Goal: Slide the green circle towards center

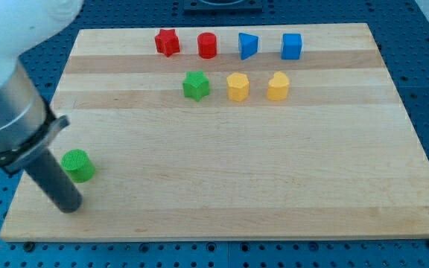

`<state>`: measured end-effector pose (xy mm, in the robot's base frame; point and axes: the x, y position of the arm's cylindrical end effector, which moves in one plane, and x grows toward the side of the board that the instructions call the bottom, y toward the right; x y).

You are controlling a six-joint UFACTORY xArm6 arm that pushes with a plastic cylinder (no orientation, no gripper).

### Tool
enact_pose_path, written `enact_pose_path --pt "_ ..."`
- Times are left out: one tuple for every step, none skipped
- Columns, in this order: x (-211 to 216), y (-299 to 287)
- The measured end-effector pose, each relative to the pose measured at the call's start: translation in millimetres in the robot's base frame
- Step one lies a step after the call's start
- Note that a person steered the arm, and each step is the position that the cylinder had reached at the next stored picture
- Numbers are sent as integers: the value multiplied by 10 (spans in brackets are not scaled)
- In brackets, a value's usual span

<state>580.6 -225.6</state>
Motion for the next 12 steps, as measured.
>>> enact_pose_path --pt "-410 -226" --pt "-879 -179" --pt "-1211 -179" --pt "-1269 -179" --pt "-980 -546" --pt "-352 -500" --pt "-237 429" --pt "-816 668" --pt "-528 752" --pt "-384 165" --pt "-474 -232" --pt "-832 -63"
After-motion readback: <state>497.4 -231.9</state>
